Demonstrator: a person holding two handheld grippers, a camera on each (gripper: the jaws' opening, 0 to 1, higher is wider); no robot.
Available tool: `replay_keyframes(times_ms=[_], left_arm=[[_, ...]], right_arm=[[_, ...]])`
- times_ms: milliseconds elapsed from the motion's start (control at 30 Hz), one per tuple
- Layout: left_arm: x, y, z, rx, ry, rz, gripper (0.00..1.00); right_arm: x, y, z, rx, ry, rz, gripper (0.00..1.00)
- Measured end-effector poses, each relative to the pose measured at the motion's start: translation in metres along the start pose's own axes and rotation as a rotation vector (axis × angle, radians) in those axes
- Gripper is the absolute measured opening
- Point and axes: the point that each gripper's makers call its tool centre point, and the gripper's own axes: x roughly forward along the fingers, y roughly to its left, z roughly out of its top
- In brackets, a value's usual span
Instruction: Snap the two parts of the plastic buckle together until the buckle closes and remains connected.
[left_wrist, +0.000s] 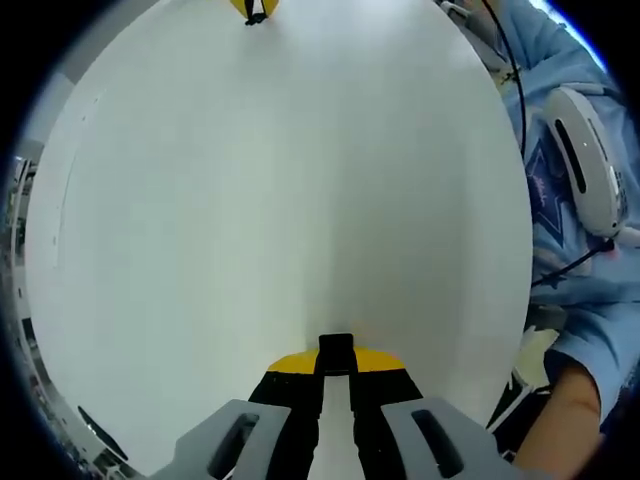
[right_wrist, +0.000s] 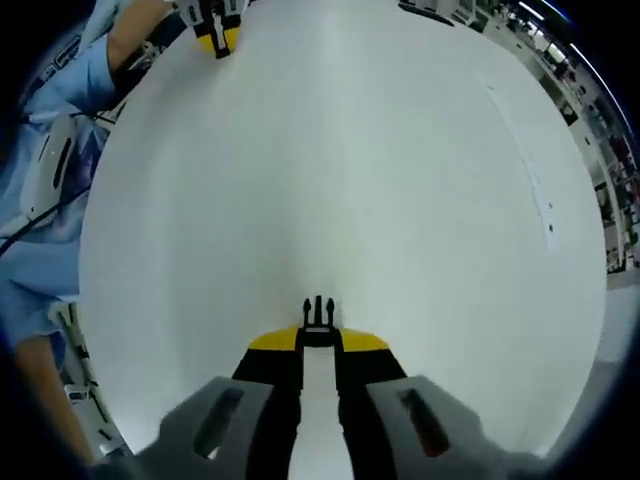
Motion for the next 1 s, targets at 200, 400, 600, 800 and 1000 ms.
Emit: replay_keyframes(times_ms=[200,400,600,800,1000], left_arm=[[0.0,0.002,-0.001,-0.009,-0.005,-0.008,0.08],[0.0,0.003,-0.002,-0.013,-0.008,-0.009,0.08],[0.0,0.003,-0.001,-0.015,-0.007,-0.007,0.08],[0.0,0.001,-0.001,-0.028,-0.026,-0.012,0.08],[-0.001,-0.001,0.001,-0.019,-0.009,-0.001,0.08]], right_arm=[[0.003,0.013,0.013,-0.033,-0.003,0.008,0.12],[0.005,0.029,0.024,-0.074,0.006,0.013,0.12],[0.007,0.044,0.034,-0.094,-0.004,0.024,0.12],[0.008,0.058,0.045,-0.116,-0.029,0.028,0.12],[0.008,0.07,0.05,-0.141,-0.025,0.031,0.12]])
